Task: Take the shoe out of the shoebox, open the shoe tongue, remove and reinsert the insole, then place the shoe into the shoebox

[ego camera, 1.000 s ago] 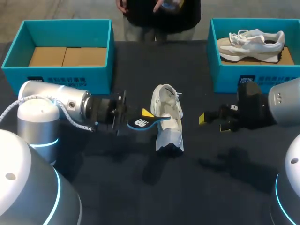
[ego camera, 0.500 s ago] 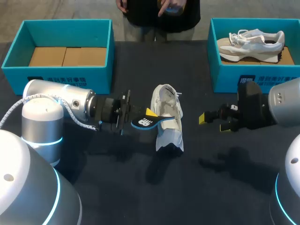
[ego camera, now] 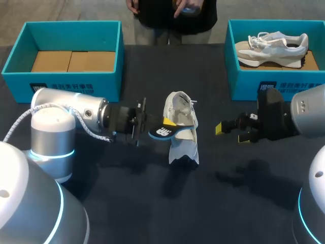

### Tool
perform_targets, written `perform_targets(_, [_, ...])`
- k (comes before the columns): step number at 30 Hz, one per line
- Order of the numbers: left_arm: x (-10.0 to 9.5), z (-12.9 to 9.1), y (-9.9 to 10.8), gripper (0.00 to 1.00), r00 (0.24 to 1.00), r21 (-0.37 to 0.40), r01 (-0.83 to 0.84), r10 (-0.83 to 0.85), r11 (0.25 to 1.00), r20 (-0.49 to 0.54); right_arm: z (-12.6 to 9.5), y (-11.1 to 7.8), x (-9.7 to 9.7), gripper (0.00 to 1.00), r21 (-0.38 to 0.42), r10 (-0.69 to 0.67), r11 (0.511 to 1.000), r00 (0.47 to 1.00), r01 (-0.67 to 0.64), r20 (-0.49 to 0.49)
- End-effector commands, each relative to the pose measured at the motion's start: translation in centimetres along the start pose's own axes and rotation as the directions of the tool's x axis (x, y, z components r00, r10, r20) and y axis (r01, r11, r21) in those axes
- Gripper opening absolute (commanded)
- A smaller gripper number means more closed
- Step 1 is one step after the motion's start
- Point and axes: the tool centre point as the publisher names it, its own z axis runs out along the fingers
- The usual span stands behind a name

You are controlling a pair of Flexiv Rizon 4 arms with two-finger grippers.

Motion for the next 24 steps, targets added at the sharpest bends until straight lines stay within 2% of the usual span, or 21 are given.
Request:
perform_targets(1, [0.1, 0.7, 0.4, 0.00, 1.000, -0.009, 0.002, -0.002, 1.000, 0.001, 0.0, -0.2, 0.1, 1.00, -0.002, 0.000, 1.000, 1.000, 0.000, 0.001])
perform_targets(24, [-0.4, 1.7, 2.1, 0.00, 0.999, -0.086, 0.033, -0.030, 0.996, 0.037, 0.0, -0.2, 0.1, 1.00, -0.002, 0.000, 1.000, 1.000, 0.000, 0.001])
